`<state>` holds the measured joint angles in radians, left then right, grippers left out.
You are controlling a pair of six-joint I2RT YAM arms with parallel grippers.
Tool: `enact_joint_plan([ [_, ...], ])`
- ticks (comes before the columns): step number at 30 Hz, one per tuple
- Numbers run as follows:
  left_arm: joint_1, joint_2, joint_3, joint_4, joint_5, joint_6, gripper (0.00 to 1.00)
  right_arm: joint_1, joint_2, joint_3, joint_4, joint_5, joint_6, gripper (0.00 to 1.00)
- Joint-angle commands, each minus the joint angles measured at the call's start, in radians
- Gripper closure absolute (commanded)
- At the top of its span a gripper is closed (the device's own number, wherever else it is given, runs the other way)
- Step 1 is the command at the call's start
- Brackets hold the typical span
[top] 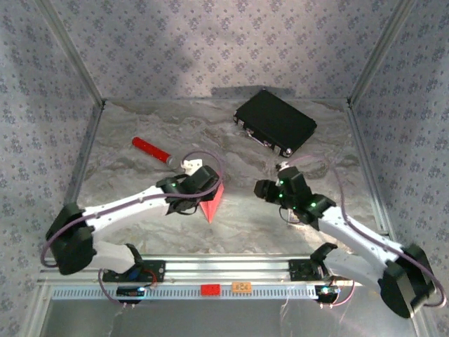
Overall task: Fold a paper plane with a square sheet of paper (pick it up from the middle)
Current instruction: Reset both arms
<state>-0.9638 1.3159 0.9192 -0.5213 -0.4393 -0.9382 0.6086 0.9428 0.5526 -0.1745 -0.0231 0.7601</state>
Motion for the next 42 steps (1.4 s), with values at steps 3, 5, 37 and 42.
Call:
enact_joint_plan([
  [3,0.071,-0.152,-0.103,-0.009,-0.118,0.084,0.45,-0.049,-0.175,0.072,-0.247,0.342,-0.121,0.38],
  [5,0.117,-0.199,-0.137,-0.003,-0.115,0.113,0.44,-0.070,-0.222,0.072,-0.260,0.432,-0.176,0.35],
  [37,0.665,-0.374,-0.313,0.169,-0.149,0.453,0.00,-0.589,0.321,-0.214,0.797,0.200,-0.728,0.25],
  [42,0.681,-0.334,-0.312,0.242,-0.202,0.517,0.00,-0.579,0.467,-0.173,0.920,0.154,-0.829,0.25],
])
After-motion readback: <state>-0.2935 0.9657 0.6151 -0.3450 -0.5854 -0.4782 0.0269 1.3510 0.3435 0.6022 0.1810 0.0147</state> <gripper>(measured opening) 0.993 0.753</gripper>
